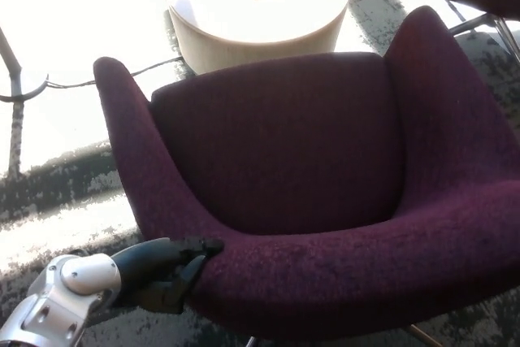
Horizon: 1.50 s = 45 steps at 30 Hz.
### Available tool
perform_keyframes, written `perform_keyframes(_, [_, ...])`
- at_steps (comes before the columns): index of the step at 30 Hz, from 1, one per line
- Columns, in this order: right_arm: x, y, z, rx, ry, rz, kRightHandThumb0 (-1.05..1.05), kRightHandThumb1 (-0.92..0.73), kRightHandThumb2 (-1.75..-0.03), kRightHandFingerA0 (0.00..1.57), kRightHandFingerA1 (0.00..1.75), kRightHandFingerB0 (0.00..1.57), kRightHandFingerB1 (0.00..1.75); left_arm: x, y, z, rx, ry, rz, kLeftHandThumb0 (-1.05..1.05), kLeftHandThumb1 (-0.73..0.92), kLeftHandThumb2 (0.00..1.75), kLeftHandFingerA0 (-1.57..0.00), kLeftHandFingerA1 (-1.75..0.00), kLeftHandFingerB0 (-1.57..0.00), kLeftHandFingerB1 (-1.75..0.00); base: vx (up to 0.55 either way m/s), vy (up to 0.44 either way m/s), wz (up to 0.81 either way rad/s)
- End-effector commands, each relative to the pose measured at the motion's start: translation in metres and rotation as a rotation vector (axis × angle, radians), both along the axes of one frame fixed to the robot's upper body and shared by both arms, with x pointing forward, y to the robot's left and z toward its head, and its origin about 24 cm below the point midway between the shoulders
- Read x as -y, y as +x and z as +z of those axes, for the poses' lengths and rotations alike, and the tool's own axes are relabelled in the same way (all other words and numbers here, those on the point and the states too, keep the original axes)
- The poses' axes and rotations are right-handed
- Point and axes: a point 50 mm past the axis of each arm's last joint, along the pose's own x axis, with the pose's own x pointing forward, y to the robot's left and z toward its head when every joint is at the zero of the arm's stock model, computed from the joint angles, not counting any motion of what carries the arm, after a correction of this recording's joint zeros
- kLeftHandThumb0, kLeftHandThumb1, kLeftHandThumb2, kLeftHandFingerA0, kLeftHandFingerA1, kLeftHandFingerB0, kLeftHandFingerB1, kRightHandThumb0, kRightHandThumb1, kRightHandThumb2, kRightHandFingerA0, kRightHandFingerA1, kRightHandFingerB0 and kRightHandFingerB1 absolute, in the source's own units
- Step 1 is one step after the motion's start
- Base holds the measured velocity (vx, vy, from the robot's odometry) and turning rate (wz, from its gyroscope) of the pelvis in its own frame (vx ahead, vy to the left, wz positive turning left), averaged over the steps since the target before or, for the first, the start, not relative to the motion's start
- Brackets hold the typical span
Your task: The robot stands in front of a sofa and uses its left hand to push the left side of the sofa
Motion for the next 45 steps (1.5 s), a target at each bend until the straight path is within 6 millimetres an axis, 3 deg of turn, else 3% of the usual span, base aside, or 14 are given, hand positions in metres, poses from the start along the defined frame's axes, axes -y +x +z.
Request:
perform_keyframes(1, [0.005,-0.004,0.001,0.003,-0.016,-0.006,-0.66,-0.86,-0.66,0.60,0.44,0.56,0.41,-0.010,-0.014,-0.016,-0.057,0.014,0.000,-1.05,0.91,1.27,0.00,-0.06,0.00,0.00,0.00,0.000,0.00])
perform_keyframes(7, [0.005,-0.004,0.001,0.008,-0.009,-0.007,-0.63,-0.85,-0.66,0.58,0.43,0.56,0.41,-0.028,-0.016,-0.020,-0.061,0.040,0.056,-1.05,0.90,1.27,0.00,-0.05,0.00,-0.01,0.00,0.000,0.00])
perform_keyframes(10, [0.004,-0.005,0.001,0.015,0.000,-0.014,-0.64,-0.84,-0.66,0.60,0.43,0.57,0.42,-0.048,-0.020,-0.021,-0.070,0.036,0.097,-1.05,0.92,1.28,0.00,-0.04,0.00,0.00,0.00,0.000,0.00])
perform_keyframes(14, [0.004,-0.004,0.001,0.012,0.003,-0.016,-0.64,-0.84,-0.66,0.60,0.43,0.57,0.42,-0.051,-0.020,-0.021,-0.065,0.045,0.099,-1.05,0.92,1.28,0.00,-0.04,0.00,0.00,0.00,0.000,0.00])
perform_keyframes(16, [0.004,-0.007,0.000,0.000,0.004,-0.012,-0.61,-0.84,-0.66,0.60,0.45,0.55,0.42,-0.072,-0.026,-0.022,-0.071,0.047,0.173,-1.00,0.89,1.24,0.00,-0.09,0.00,-0.07,0.00,0.000,0.00])
perform_keyframes(21, [0.004,-0.008,0.000,0.003,0.001,-0.011,-0.60,-0.85,-0.65,0.63,0.46,0.58,0.42,-0.087,-0.031,-0.022,-0.052,0.051,0.211,-0.90,0.85,1.24,0.00,-0.17,0.00,-0.14,0.00,0.000,0.00])
perform_keyframes(23, [0.005,-0.009,-0.001,-0.004,-0.007,-0.015,-0.61,-0.85,-0.66,0.63,0.45,0.57,0.41,-0.099,-0.036,-0.021,-0.041,0.024,0.261,-0.98,0.91,1.27,0.00,-0.10,0.00,-0.04,0.00,0.000,0.00])
perform_keyframes(27, [0.005,-0.008,0.000,-0.002,0.000,-0.011,-0.63,-0.84,-0.66,0.62,0.44,0.59,0.42,-0.116,-0.043,-0.022,-0.018,0.018,0.364,-1.04,0.87,1.26,0.00,-0.05,0.00,-0.01,0.00,0.000,0.00])
perform_keyframes(30, [0.005,-0.009,0.000,-0.002,0.000,-0.011,-0.63,-0.84,-0.66,0.62,0.44,0.59,0.42,-0.117,-0.043,-0.022,-0.017,0.014,0.368,-1.04,0.87,1.26,0.00,-0.05,0.00,-0.01,0.00,0.000,0.00])
perform_keyframes(32, [0.005,-0.010,-0.001,-0.009,-0.004,-0.011,-0.62,-0.83,-0.66,0.63,0.43,0.57,0.41,-0.130,-0.060,-0.028,-0.002,-0.051,0.465,-0.95,0.83,1.23,0.00,-0.12,0.00,-0.07,0.00,0.000,0.00])
perform_keyframes(38, [0.005,-0.011,-0.002,-0.010,-0.007,-0.014,-0.61,-0.83,-0.66,0.63,0.44,0.58,0.41,-0.132,-0.067,-0.032,0.017,-0.075,0.493,-0.95,0.80,1.22,0.00,-0.12,0.00,-0.07,0.00,0.000,0.00])
perform_keyframes(40, [0.003,-0.015,-0.004,-0.028,0.004,-0.016,-0.59,-0.82,-0.65,0.64,0.45,0.58,0.42,-0.127,-0.096,-0.052,-0.009,-0.151,0.557,-1.02,0.85,1.21,0.00,-0.08,0.00,-0.04,0.00,0.000,0.00])
perform_keyframes(42, [0.003,-0.018,-0.005,-0.032,0.015,-0.021,-0.58,-0.82,-0.65,0.66,0.45,0.58,0.42,-0.122,-0.109,-0.061,-0.023,-0.183,0.584,-1.03,0.85,1.21,0.00,-0.06,0.00,-0.04,0.00,0.000,0.00])
perform_keyframes(45, [0.003,-0.019,-0.005,-0.033,0.016,-0.021,-0.58,-0.82,-0.65,0.66,0.45,0.58,0.42,-0.122,-0.110,-0.062,-0.020,-0.188,0.586,-1.03,0.85,1.21,0.00,-0.06,0.00,-0.04,0.00,0.000,0.00])
